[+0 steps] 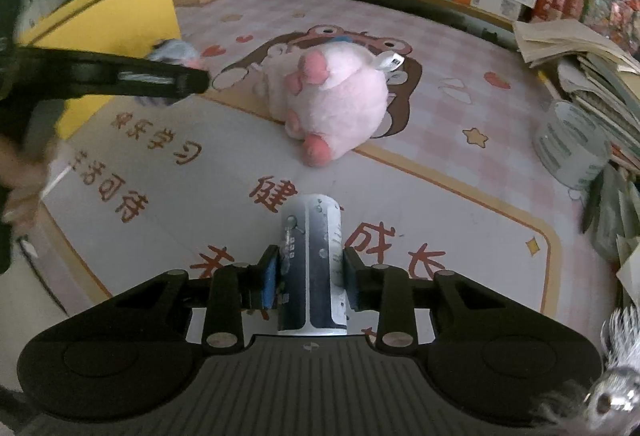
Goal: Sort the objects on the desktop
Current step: 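Lift and carry the glue bottle and toy car over the yellow box with both tools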
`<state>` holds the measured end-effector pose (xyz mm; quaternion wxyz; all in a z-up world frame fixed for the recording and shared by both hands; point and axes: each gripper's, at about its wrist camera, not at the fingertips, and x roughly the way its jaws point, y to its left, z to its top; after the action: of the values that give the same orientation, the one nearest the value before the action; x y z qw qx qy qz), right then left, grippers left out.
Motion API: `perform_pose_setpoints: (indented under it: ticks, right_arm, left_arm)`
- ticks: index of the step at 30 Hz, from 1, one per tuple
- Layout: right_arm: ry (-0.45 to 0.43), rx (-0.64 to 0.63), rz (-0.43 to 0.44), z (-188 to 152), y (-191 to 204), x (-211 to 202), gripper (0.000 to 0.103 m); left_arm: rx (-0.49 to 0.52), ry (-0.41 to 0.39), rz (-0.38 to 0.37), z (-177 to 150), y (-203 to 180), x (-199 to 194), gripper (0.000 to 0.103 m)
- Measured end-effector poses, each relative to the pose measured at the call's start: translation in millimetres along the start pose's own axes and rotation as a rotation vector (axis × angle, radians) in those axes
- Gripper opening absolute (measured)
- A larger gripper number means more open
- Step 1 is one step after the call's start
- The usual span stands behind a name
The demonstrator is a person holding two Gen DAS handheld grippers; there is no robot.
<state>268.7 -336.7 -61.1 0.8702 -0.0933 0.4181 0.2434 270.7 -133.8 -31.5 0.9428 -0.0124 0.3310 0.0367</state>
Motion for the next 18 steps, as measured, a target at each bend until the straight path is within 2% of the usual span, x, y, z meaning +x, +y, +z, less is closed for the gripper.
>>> perform_pose_setpoints:
  ticks: [5, 10, 18]
  right_arm:
    - [-0.067, 0.032, -0.013, 6, 6, -19, 0.03]
    - [-0.133, 0.065, -0.026, 13, 17, -40, 0.03]
    - [-0.186, 0.113, -0.039, 13, 54, -72, 0.03]
  left_arm:
    - [0.0, -0.059, -0.021, -2, 9, -42, 0.044]
    - [0.015, -0.083, -0.049, -9, 19, -74, 0.044]
    - [0.001, -0.098, -0.107, -23, 45, -112, 0.044]
